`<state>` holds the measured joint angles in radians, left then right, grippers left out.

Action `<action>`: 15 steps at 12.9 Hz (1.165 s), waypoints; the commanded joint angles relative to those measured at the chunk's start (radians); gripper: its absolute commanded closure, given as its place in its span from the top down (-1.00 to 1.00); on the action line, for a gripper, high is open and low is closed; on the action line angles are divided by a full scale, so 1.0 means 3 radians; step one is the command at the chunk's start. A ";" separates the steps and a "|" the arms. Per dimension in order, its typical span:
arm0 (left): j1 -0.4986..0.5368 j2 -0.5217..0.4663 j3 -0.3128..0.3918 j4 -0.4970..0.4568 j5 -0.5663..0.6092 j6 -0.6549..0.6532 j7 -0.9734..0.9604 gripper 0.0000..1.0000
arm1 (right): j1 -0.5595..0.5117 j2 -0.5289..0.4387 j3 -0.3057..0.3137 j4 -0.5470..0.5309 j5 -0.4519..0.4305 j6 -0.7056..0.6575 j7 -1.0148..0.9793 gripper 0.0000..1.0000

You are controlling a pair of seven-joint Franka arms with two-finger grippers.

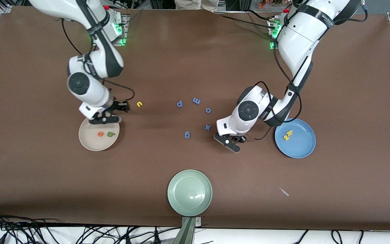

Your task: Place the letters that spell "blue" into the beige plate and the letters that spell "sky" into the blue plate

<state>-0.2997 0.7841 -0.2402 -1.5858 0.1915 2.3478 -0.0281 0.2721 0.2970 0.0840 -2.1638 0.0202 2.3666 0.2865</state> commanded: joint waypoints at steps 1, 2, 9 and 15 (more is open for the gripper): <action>0.0053 -0.0276 0.0044 0.0004 0.0093 -0.0395 0.0032 -0.98 | -0.0017 -0.0121 0.0174 -0.0160 0.0004 0.0062 0.0394 0.48; 0.0094 -0.0343 0.0044 0.0004 0.0098 -0.0513 0.0037 -0.99 | -0.0012 -0.0111 0.0246 -0.0272 -0.0006 0.0235 0.0532 0.48; 0.0635 -0.0527 0.0039 -0.0057 0.0568 -0.1122 0.1077 -0.92 | 0.0003 0.0068 0.0328 -0.1009 -0.0011 0.1585 0.0625 0.48; 0.1173 -0.0497 0.0034 -0.0103 0.0599 -0.1082 0.2103 0.99 | 0.0019 0.0227 0.0410 -0.1055 -0.0011 0.1878 0.0722 0.28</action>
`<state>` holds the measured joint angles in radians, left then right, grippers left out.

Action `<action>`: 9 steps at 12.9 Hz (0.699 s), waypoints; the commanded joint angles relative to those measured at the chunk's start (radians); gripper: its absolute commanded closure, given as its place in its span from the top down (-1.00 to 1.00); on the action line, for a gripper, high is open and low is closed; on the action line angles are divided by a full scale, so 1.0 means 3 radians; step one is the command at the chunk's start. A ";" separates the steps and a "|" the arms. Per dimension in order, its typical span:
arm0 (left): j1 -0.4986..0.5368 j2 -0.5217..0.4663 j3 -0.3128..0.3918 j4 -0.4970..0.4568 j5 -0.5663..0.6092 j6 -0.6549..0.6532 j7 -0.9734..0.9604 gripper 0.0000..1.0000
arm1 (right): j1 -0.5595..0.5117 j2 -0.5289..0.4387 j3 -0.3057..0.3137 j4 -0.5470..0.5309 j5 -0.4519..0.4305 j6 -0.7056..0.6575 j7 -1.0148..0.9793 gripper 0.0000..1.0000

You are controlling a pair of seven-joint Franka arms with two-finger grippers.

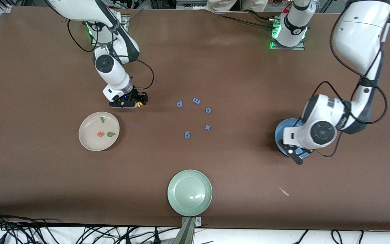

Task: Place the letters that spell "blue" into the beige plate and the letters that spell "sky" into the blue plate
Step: 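Carry the teal y onto the blue plate and open the left gripper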

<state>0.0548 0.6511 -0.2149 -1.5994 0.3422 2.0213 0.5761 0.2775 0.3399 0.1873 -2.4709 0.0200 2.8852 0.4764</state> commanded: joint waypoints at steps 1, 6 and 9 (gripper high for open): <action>-0.0019 -0.0069 -0.0066 -0.0053 0.0097 -0.0008 0.0094 1.00 | -0.0004 0.0084 0.0061 -0.0032 -0.0015 0.0149 0.0084 0.16; -0.0050 -0.0512 -0.0270 0.0029 0.0025 -0.0473 0.0018 1.00 | -0.0005 0.0053 0.0061 -0.0022 -0.0087 0.0134 0.0028 -0.29; -0.0045 -0.0952 -0.0296 0.0039 -0.0403 -0.0780 -0.0227 1.00 | -0.0005 0.0038 0.0061 -0.0011 -0.0108 0.0129 -0.0028 -0.68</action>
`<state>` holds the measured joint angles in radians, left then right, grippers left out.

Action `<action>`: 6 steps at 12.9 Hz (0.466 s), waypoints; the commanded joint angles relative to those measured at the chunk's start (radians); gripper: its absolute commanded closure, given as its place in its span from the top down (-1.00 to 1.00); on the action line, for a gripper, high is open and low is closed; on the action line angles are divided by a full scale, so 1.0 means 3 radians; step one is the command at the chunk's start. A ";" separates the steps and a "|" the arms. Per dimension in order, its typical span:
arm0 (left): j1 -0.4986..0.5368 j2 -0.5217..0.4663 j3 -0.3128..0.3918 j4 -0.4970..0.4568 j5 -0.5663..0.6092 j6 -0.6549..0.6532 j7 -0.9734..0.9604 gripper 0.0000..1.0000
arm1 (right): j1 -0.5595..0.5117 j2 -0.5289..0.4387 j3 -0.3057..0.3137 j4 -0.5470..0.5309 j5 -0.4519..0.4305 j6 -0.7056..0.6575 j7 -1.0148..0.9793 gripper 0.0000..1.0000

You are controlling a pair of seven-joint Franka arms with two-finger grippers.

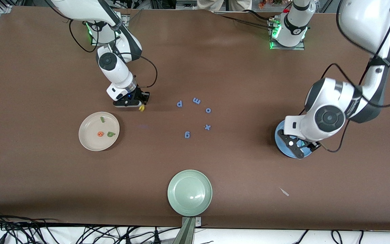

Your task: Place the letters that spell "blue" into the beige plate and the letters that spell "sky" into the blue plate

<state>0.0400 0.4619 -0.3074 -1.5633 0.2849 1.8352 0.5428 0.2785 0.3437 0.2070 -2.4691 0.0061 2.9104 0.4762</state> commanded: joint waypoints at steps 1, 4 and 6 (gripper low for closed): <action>0.0005 -0.0464 0.0012 -0.0076 -0.0279 -0.0282 -0.0208 1.00 | -0.0008 0.0015 -0.0005 -0.0012 -0.0061 0.0034 -0.0043 -0.70; 0.0040 -0.0787 0.0028 0.0082 -0.0290 -0.0680 -0.0840 1.00 | -0.0013 0.0005 -0.0015 0.0054 -0.0066 -0.0002 -0.0053 -0.41; 0.0117 -0.0834 0.0038 0.0311 -0.0305 -0.0855 -0.0935 1.00 | -0.0018 0.0046 -0.0101 0.0496 -0.0234 -0.0397 -0.0216 0.21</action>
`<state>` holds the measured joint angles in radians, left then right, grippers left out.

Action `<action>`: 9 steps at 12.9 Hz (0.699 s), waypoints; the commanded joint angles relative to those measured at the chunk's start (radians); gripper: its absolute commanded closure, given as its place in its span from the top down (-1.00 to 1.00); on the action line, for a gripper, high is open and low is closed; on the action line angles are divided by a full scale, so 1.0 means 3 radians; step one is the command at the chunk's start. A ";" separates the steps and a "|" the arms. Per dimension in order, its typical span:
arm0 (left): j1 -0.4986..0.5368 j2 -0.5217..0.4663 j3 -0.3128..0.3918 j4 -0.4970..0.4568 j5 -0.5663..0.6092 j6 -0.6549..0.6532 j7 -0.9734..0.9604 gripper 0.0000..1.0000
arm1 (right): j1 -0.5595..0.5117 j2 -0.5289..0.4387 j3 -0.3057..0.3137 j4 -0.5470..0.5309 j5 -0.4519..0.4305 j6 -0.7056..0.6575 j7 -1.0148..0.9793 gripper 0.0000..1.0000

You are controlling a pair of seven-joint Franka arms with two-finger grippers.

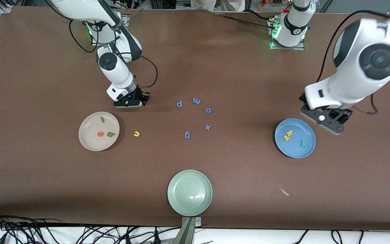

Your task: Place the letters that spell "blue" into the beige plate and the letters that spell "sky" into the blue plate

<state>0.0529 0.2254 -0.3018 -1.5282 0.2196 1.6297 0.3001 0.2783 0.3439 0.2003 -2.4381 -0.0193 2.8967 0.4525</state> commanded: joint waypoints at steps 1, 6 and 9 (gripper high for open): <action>0.0094 -0.0041 0.0019 0.0312 -0.0093 -0.0226 -0.0131 1.00 | -0.0012 0.0121 -0.0166 0.0760 -0.0247 -0.0689 -0.0209 0.36; 0.0029 -0.0274 0.0325 0.0192 -0.0260 -0.0090 -0.0157 1.00 | -0.0012 0.0632 -0.0289 0.1607 -0.0238 -0.1035 -0.0440 0.50; -0.0476 -0.0602 0.1045 -0.0284 -0.0619 0.0146 -0.0594 1.00 | -0.0007 0.0807 -0.0294 0.1649 -0.0222 -0.0846 -0.0419 0.47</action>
<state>0.0096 0.1426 -0.1113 -1.4946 0.0731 1.6315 0.2116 0.2755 0.5437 0.1103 -1.9784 -0.0783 2.6172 0.3291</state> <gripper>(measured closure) 0.000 0.260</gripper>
